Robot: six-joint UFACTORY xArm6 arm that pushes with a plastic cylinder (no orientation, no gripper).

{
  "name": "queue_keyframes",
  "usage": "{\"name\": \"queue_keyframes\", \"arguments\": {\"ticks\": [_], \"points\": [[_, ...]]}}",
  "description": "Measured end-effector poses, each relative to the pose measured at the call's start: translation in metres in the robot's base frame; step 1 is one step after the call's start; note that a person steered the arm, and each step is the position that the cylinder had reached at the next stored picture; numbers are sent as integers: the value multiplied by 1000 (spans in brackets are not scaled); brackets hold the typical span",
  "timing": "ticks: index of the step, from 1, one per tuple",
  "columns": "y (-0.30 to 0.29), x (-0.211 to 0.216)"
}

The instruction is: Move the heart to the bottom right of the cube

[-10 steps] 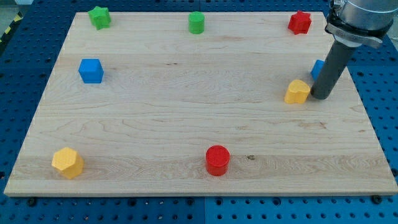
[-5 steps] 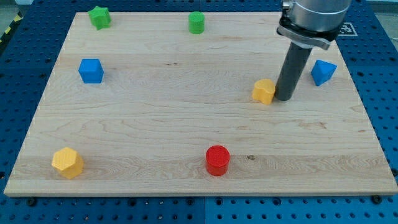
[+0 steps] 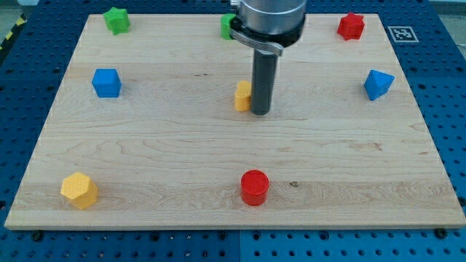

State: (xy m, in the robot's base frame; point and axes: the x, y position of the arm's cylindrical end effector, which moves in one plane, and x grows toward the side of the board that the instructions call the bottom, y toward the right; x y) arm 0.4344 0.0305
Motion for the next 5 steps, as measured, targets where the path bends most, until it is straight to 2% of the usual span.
{"name": "queue_keyframes", "arguments": {"ticks": [4, 5], "points": [[-2, -49], [-4, -45]]}}
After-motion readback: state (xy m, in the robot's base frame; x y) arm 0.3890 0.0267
